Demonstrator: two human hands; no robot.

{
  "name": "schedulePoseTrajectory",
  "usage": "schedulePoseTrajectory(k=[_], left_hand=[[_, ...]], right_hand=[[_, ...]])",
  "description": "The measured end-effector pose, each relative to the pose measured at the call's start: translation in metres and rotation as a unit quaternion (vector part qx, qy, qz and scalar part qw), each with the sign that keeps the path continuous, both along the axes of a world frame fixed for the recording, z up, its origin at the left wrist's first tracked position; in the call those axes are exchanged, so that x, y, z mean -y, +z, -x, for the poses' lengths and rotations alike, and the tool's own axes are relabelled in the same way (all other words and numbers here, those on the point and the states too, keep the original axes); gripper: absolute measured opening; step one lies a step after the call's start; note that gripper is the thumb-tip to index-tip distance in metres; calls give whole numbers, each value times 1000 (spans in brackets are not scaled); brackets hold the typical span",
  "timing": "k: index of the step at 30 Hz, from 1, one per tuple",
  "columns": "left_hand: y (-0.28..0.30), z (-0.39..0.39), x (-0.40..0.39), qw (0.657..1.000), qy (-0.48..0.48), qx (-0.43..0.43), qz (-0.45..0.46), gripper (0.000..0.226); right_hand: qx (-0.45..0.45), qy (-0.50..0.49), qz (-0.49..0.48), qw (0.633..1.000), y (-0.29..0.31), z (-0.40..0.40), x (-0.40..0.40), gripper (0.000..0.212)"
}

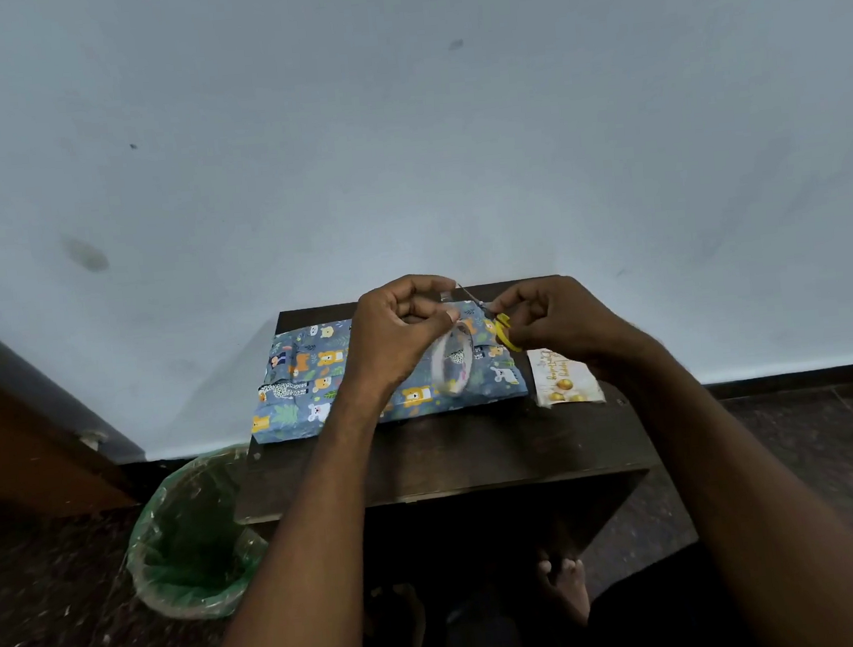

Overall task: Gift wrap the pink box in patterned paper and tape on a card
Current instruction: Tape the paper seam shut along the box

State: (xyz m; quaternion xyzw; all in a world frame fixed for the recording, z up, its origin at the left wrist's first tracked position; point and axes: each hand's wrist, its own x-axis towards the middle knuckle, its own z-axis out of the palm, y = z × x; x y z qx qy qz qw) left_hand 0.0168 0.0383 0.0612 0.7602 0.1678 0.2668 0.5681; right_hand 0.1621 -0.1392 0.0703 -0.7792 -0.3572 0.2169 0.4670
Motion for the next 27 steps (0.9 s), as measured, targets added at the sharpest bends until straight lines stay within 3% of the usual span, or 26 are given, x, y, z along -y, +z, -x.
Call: schedulePoseTrajectory(k=[14, 27], left_hand=[[8, 7, -2, 994, 16, -7, -111, 28], [11, 9, -2, 994, 21, -6, -107, 29]], right_hand=[[-10, 44, 25, 999, 19, 12, -2, 35], [73, 28, 19, 997, 21, 14, -5, 32]])
